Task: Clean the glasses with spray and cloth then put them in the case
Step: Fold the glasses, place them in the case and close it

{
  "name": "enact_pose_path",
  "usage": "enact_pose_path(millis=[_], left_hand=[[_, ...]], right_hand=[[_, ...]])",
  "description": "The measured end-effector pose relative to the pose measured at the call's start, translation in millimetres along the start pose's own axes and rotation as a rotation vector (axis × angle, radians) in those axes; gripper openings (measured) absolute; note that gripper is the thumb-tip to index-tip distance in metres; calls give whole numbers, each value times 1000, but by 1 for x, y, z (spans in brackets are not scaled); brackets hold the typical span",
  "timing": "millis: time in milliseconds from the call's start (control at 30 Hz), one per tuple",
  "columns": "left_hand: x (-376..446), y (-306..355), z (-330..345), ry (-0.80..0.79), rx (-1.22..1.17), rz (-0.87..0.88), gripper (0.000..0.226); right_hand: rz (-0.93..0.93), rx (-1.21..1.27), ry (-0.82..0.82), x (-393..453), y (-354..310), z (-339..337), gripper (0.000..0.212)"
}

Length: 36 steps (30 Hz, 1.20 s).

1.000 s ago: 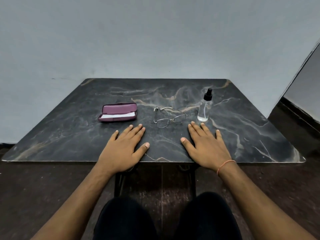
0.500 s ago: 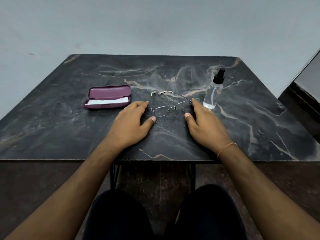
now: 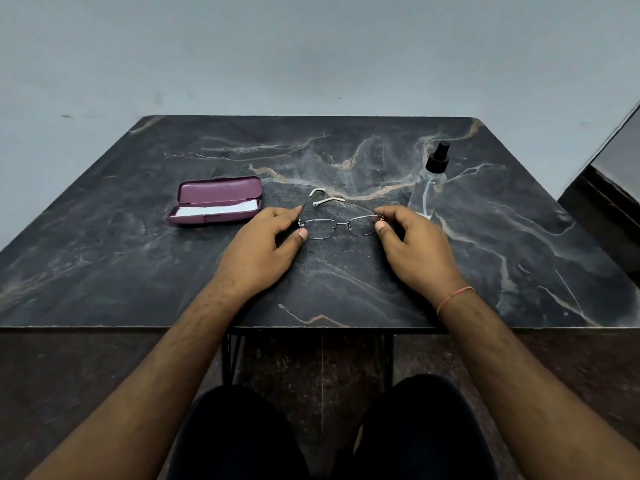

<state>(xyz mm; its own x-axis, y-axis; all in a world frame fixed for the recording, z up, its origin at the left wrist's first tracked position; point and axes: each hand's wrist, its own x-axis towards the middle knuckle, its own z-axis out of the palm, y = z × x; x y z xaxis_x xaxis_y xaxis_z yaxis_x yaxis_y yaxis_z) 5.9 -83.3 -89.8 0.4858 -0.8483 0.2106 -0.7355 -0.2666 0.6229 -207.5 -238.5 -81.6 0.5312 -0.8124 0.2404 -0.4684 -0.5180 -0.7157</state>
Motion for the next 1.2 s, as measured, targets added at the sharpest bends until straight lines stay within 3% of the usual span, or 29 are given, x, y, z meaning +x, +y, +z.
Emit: enact_pose_path(millis=[1200], left_hand=[[4,-12,5,16,-54,73,27]], right_hand=[[-45,71,19,3,10,3,15]])
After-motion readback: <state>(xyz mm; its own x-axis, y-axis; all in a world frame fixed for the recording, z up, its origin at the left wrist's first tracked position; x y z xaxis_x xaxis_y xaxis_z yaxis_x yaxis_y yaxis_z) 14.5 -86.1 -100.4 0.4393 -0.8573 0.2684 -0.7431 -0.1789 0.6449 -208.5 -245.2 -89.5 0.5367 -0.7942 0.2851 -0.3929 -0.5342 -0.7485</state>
